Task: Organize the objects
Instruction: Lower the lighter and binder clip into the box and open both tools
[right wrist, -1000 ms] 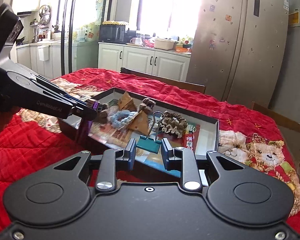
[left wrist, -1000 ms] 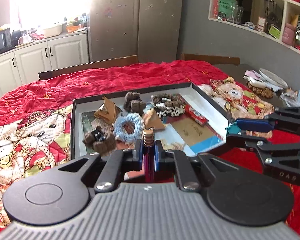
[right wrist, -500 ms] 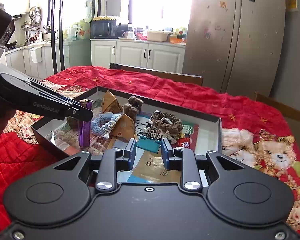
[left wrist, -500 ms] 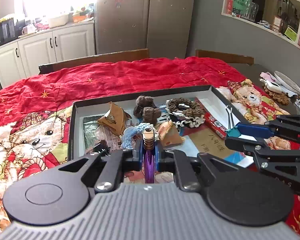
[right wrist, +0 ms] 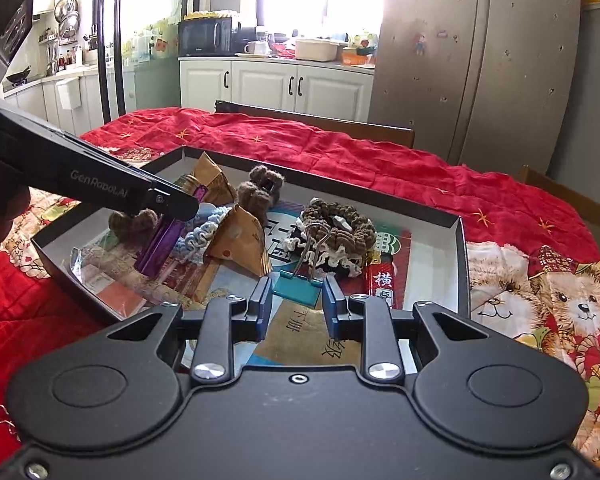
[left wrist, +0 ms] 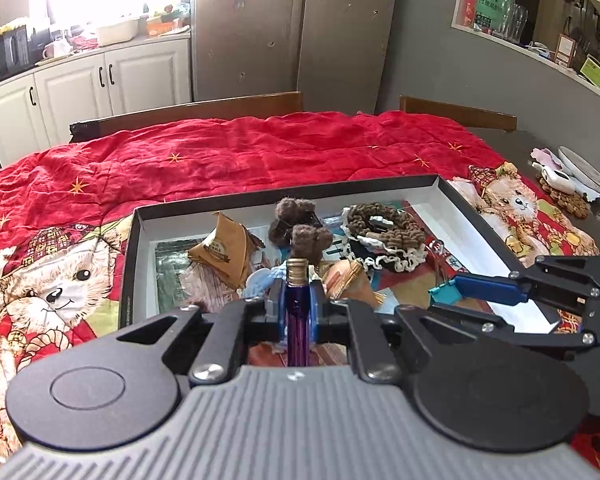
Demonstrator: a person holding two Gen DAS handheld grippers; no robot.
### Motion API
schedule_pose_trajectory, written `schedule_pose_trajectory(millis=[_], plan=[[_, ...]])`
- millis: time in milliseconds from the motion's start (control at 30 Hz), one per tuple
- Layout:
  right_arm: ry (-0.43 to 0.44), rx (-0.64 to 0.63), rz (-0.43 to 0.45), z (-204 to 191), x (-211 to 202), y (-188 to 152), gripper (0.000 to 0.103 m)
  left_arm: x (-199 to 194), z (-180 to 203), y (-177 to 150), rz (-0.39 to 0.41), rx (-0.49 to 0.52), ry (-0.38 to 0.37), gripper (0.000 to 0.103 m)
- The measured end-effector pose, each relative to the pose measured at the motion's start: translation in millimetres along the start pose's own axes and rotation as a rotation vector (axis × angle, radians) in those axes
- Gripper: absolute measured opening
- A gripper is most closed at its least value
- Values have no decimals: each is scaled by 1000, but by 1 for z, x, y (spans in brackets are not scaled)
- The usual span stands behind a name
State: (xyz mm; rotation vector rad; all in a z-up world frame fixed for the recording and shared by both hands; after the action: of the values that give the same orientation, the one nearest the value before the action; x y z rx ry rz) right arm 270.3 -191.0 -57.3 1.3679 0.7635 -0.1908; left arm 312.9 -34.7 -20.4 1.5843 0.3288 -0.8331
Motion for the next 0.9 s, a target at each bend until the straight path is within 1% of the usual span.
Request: schedule_pose_trajectory(millis=[367,900], plan=[[-2,7,-17,2,15,-1,25,14,-1,0,-13,-11,8,14],[-4,25,-37,6,26,-5,26,21,0,-1,-7,-8,23,14]])
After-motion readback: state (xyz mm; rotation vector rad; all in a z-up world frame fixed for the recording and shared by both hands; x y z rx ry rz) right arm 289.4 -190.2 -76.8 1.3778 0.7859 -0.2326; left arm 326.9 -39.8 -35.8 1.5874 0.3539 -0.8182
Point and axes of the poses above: each gripper's, at about its wrist camera, not at the fingertips, and x roughly the way its jaws point, z to its right, y to its top, the point moved 2 cm from there along x, roughly the way its jaws point, and after that the axes turned 6 degrees about y, right-handed, at the moved point
